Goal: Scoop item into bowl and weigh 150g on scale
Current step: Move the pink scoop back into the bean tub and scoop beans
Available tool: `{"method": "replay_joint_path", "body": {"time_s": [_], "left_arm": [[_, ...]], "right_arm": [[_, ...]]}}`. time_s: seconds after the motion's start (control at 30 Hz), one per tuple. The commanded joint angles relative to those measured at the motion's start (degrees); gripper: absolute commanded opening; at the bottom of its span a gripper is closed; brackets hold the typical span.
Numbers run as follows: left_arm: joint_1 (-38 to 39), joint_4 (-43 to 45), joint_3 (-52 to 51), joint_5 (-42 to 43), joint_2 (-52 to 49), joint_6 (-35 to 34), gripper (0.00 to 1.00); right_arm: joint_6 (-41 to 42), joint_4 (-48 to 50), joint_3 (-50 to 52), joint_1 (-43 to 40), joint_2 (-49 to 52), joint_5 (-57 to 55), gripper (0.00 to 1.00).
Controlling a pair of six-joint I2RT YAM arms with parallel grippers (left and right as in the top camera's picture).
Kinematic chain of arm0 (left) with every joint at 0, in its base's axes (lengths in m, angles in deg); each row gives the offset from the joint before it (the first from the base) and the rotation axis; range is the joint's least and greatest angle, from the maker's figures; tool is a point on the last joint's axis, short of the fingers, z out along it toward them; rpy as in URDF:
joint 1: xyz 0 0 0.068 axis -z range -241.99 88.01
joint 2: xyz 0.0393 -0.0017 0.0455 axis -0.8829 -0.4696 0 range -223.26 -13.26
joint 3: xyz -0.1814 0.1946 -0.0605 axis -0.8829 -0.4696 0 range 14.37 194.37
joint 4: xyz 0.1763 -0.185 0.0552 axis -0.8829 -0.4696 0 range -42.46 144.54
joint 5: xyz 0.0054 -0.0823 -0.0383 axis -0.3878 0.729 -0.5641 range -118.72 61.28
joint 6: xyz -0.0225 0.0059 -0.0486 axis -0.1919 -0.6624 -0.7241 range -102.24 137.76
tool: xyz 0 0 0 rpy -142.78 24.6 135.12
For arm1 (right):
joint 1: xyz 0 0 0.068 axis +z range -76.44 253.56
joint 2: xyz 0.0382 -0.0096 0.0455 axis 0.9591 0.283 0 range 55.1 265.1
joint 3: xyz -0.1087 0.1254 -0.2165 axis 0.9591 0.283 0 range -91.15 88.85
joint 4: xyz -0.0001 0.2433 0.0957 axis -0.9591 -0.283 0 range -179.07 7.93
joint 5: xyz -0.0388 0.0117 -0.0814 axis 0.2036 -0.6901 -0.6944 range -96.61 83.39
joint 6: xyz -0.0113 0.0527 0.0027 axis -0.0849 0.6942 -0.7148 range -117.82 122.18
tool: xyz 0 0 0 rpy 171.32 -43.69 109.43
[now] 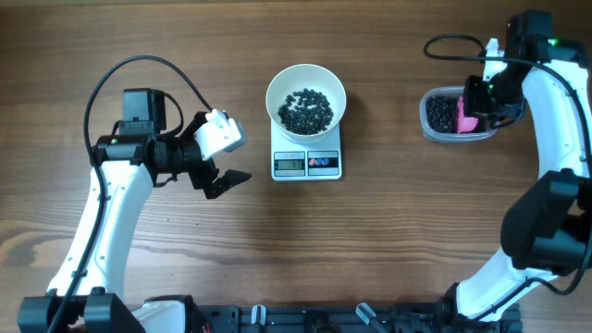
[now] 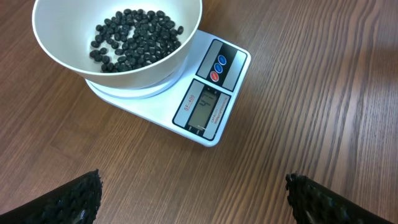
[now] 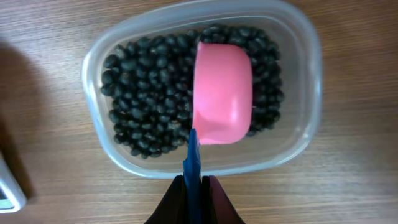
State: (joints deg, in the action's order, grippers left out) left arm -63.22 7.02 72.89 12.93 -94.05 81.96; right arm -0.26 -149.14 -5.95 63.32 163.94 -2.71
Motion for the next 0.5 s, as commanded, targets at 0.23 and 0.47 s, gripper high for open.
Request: {"method": "replay_joint_path", "body": {"time_s": [0.23, 0.47], "left_arm": [[-0.15, -0.04, 0.33, 0.24, -0.24, -0.35, 1.00], [-0.15, -0.04, 0.33, 0.24, -0.24, -0.35, 1.00]], "right_arm": [[-1.86, 0.20, 2.32, 0.39, 1.57, 15.78, 0.04], [-0.42, -0.33, 2.29, -2.03, 1.57, 19.39, 0.04]]}}
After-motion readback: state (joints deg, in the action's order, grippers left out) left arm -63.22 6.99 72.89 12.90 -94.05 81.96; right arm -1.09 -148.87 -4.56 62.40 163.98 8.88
